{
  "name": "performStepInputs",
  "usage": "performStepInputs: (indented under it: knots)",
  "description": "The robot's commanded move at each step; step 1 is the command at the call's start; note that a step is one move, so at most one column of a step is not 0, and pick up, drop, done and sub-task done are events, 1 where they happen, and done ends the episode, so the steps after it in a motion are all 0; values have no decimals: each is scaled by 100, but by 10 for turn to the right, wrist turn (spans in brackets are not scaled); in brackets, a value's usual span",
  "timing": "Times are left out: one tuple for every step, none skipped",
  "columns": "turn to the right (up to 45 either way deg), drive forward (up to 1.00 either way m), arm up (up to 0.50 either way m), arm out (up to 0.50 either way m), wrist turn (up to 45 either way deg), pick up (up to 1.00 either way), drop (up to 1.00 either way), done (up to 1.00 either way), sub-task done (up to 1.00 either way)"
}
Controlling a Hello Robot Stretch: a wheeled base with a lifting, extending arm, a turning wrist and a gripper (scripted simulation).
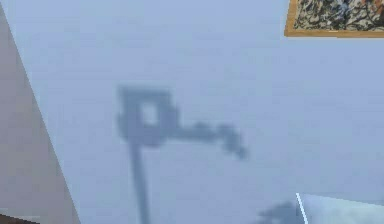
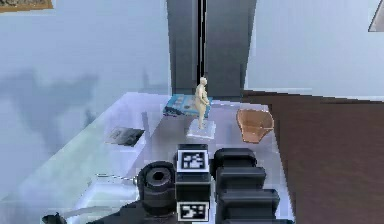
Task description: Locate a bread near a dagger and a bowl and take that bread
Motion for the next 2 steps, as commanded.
performStepInputs:
  knots:
    - [0,0,0,0,450,0,0,0,0]
    - [0,0,0,0,360,0,0,0,0]
